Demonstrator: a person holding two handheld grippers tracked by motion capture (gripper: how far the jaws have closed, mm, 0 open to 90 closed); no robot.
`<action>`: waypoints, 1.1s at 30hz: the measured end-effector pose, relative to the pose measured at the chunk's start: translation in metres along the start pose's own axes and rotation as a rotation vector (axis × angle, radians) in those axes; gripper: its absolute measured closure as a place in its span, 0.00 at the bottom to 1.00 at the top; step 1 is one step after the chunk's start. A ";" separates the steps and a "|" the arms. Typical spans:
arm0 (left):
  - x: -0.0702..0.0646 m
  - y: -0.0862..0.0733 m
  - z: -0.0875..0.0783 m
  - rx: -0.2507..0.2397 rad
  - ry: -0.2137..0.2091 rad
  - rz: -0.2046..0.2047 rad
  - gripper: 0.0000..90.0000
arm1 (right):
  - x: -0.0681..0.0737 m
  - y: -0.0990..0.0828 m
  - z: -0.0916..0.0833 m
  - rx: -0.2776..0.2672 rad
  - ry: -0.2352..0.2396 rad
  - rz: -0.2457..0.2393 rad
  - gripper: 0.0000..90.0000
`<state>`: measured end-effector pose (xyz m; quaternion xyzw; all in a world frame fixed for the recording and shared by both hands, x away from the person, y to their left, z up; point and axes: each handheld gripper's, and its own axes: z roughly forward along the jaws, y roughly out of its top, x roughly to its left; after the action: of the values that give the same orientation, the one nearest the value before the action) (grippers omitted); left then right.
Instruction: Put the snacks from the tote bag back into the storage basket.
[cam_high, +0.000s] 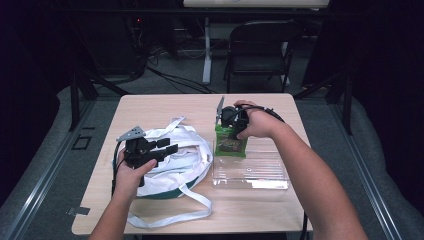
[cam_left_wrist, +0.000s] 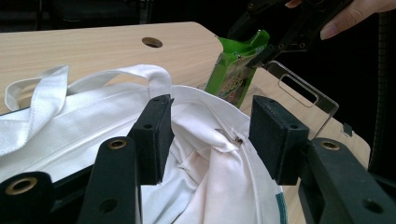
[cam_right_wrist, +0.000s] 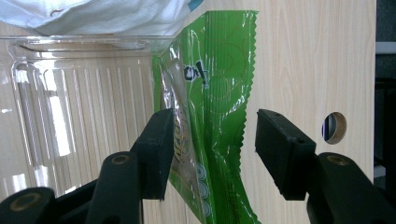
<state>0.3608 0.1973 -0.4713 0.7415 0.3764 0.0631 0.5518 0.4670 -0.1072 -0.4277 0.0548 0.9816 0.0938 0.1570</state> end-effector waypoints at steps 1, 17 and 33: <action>0.000 0.000 0.000 0.000 0.000 0.000 0.54 | 0.000 0.000 0.000 -0.001 0.001 0.000 0.52; 0.000 0.000 0.001 0.006 0.001 -0.004 0.54 | 0.002 0.002 -0.005 -0.017 -0.015 -0.016 0.49; 0.001 0.000 0.002 0.009 0.004 -0.004 0.54 | 0.002 -0.003 -0.023 -0.072 -0.020 0.036 0.47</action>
<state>0.3621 0.1965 -0.4726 0.7431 0.3792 0.0621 0.5479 0.4574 -0.1134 -0.4078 0.0676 0.9749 0.1314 0.1668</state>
